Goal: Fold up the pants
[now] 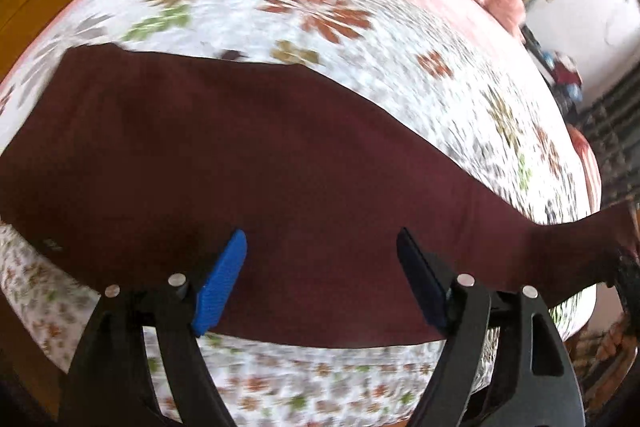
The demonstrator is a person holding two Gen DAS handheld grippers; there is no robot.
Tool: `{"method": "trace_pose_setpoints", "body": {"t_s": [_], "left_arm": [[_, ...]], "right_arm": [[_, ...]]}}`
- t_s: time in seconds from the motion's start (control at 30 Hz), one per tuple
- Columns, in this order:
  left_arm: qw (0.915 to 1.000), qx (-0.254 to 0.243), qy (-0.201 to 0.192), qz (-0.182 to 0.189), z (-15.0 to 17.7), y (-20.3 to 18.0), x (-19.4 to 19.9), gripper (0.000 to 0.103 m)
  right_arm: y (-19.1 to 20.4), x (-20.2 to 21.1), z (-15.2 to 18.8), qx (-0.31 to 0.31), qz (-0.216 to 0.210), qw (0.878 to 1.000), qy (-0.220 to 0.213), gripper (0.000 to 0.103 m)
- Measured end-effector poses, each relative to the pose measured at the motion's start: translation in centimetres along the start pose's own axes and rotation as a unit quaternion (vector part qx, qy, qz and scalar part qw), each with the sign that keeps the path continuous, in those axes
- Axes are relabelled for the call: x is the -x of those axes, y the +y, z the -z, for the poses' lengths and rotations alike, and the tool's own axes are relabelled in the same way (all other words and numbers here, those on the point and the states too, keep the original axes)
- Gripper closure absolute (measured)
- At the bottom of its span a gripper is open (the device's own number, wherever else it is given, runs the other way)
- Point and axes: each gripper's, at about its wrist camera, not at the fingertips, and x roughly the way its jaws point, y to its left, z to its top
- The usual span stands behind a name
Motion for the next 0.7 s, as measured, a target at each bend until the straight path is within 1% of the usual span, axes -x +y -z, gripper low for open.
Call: {"method": "trace_pose_setpoints", "body": {"t_s": [0.07, 0.17, 0.33, 0.43, 0.53, 0.63, 0.7], "left_arm": [[0.9997, 0.021, -0.009, -0.005, -0.1, 1.8, 0.9, 0.026], [0.9986, 0.048, -0.018, -0.012, -0.4, 4.3, 2.0, 0.025], [0.995, 0.093, -0.033, -0.012, -0.5, 8.0, 3.6, 0.025], [0.9935, 0.106, -0.038, -0.013, -0.5, 9.4, 4.3, 0.025], [0.9924, 0.114, -0.043, -0.014, -0.4, 10.3, 4.8, 0.025], [0.9912, 0.124, -0.044, -0.013, -0.4, 10.6, 4.8, 0.024], [0.9906, 0.13, -0.043, -0.011, -0.3, 10.9, 4.8, 0.024]], "right_arm": [[4.0, -0.6, -0.2, 0.049, -0.013, 0.999, 0.003, 0.09], [8.5, -2.0, 0.4, 0.097, -0.027, 0.995, 0.014, 0.09], [14.9, -5.7, 2.0, 0.14, -0.059, 0.987, 0.058, 0.09], [18.3, -7.9, 3.4, 0.16, -0.073, 0.981, 0.084, 0.09], [20.7, -9.1, 5.1, 0.185, -0.077, 0.975, 0.101, 0.09], [22.1, -10.2, 7.2, 0.212, -0.069, 0.968, 0.117, 0.09], [22.7, -10.6, 8.4, 0.229, -0.075, 0.963, 0.12, 0.09]]}}
